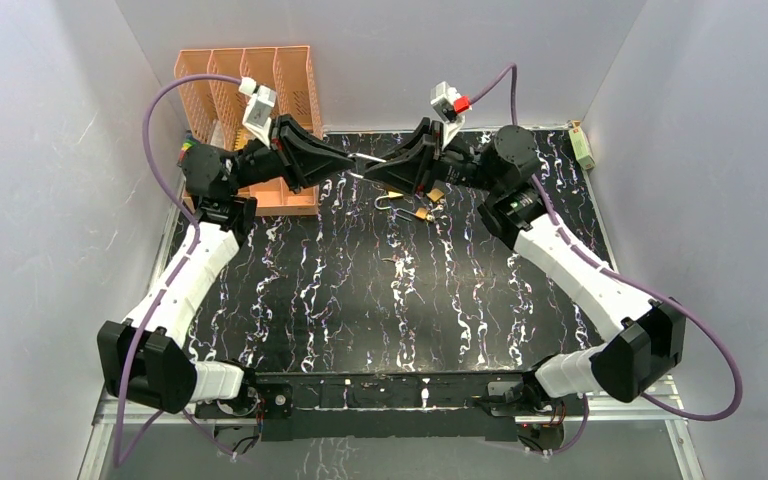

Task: Lock with the key
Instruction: Lock the lock, then place the lock at the center of the board.

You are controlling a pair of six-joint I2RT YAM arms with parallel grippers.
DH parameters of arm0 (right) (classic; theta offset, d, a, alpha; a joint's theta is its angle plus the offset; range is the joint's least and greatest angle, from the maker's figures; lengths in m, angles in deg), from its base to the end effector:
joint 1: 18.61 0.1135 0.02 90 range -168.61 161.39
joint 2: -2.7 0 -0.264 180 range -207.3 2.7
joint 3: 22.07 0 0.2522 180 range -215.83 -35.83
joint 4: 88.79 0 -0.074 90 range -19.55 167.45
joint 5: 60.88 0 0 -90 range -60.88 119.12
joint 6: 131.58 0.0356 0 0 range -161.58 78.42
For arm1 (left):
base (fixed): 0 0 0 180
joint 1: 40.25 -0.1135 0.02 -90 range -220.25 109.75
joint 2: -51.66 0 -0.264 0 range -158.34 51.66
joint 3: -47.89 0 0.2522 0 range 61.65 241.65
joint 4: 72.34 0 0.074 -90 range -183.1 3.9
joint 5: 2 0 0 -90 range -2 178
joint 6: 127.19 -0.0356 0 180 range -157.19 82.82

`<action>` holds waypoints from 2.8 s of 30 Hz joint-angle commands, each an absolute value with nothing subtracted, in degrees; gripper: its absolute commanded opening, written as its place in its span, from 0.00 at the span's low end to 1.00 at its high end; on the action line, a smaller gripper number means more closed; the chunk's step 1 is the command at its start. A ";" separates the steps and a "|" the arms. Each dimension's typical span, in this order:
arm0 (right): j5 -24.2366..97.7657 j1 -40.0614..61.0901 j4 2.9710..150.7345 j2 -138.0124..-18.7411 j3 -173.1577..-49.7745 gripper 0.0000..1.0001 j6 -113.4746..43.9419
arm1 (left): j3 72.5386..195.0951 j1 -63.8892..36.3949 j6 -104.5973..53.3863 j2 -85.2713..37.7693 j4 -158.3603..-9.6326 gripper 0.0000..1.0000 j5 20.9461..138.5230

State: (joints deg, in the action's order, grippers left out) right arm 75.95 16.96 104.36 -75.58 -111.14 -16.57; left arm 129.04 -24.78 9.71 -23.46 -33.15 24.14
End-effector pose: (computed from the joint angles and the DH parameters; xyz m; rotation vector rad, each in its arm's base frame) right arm 0.2322 0.1980 0.4591 -0.8923 1.1040 1.3583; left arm 0.2480 -0.1018 0.4588 0.9005 1.0426 -1.3600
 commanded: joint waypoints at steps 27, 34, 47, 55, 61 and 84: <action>29.52 18.33 76.31 -58.64 -100.70 0.99 -32.97 | 121.17 -4.71 -30.33 -18.88 -75.93 0.00 85.43; 26.58 18.32 71.37 -60.47 -100.51 0.98 -32.62 | 112.46 0.08 -31.98 -20.41 -66.74 0.00 102.74; 23.94 18.05 72.29 -64.25 -95.31 0.99 -33.51 | 105.66 1.61 -26.68 -25.50 -59.60 0.00 108.33; 34.18 14.51 68.12 -78.09 -103.88 0.99 -34.34 | 108.10 1.66 -24.88 -29.33 -62.48 0.00 108.05; 35.66 13.23 68.59 -84.90 -108.66 0.98 -35.08 | 108.68 1.67 -22.91 -30.42 -63.97 0.00 107.99; 30.12 10.92 65.73 -125.78 -144.79 0.94 -36.48 | 118.92 -0.03 -27.12 -22.03 -75.42 0.98 98.42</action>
State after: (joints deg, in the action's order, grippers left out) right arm 30.60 11.54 65.33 -123.44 -139.55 -37.09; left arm 115.91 1.07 -25.24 -27.41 -72.08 102.59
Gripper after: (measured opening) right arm 0.953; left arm 0.983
